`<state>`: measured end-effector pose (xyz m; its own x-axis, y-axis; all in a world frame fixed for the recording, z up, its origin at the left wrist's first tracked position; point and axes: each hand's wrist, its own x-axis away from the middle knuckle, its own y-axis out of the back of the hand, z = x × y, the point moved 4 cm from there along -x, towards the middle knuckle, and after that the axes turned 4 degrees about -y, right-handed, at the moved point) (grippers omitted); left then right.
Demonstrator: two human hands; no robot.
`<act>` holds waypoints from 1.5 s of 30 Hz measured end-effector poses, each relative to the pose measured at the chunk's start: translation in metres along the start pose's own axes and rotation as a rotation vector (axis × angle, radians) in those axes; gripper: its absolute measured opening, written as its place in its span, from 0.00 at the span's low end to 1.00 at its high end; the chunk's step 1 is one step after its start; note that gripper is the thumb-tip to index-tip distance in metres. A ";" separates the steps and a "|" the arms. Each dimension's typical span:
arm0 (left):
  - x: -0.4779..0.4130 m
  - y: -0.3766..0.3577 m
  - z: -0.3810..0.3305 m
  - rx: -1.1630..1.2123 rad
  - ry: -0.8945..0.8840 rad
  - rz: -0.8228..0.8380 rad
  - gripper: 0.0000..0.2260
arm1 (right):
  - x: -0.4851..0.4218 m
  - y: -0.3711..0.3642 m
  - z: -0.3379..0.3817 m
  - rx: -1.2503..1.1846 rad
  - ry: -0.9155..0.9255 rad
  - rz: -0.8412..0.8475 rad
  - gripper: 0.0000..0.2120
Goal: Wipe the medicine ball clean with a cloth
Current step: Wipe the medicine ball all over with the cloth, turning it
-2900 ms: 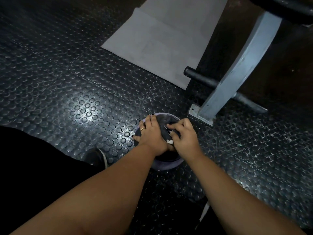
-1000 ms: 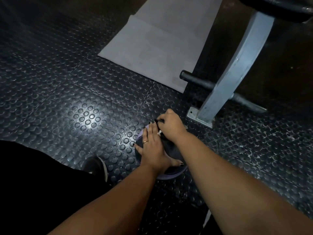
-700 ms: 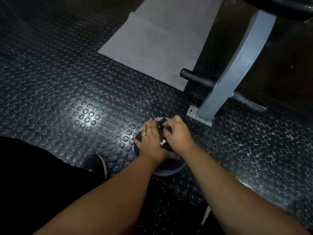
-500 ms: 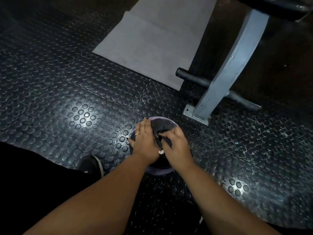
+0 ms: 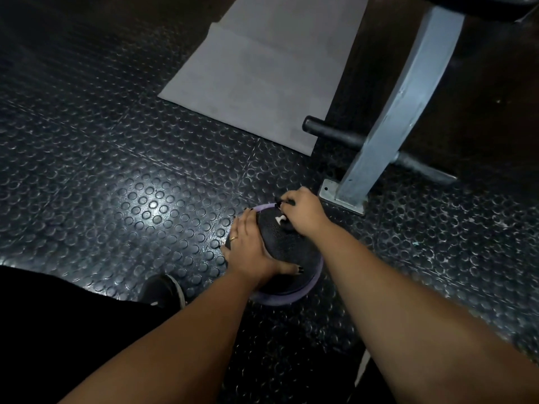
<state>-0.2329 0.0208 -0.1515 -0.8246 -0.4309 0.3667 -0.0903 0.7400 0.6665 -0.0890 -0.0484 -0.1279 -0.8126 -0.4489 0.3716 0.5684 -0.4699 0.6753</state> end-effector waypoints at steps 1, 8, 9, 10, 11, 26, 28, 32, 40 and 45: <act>0.000 0.002 0.001 0.013 -0.005 -0.006 0.71 | 0.007 -0.001 0.002 0.014 0.035 -0.012 0.10; -0.011 0.008 -0.006 0.020 -0.011 0.017 0.51 | 0.081 -0.008 -0.008 -0.098 0.253 -0.047 0.09; -0.011 0.007 -0.008 0.011 -0.018 0.018 0.49 | 0.086 -0.008 -0.011 -0.129 0.254 -0.069 0.10; -0.009 0.006 -0.009 0.006 -0.018 0.012 0.48 | 0.088 -0.008 -0.013 -0.148 0.248 -0.104 0.10; -0.007 0.004 -0.011 0.011 -0.019 -0.001 0.47 | 0.088 -0.008 -0.014 -0.151 0.244 -0.146 0.10; -0.002 0.001 0.000 0.011 0.013 -0.045 0.68 | 0.000 0.003 -0.022 -0.049 -0.018 -0.059 0.13; -0.001 0.004 0.000 0.023 0.009 -0.035 0.69 | 0.020 0.003 -0.023 -0.066 0.028 -0.082 0.11; -0.002 0.004 -0.003 0.038 0.018 -0.023 0.66 | 0.068 0.002 -0.027 -0.161 0.134 -0.098 0.07; 0.020 -0.002 0.002 0.015 0.020 -0.070 0.70 | 0.029 0.000 -0.024 -0.132 0.017 -0.153 0.11; 0.009 0.004 0.010 0.045 0.054 -0.089 0.68 | -0.001 -0.002 -0.017 -0.087 -0.033 -0.063 0.13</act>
<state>-0.2459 0.0247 -0.1521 -0.7807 -0.5224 0.3428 -0.1878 0.7194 0.6687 -0.0870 -0.0604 -0.1404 -0.8502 -0.3914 0.3521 0.5238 -0.5611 0.6409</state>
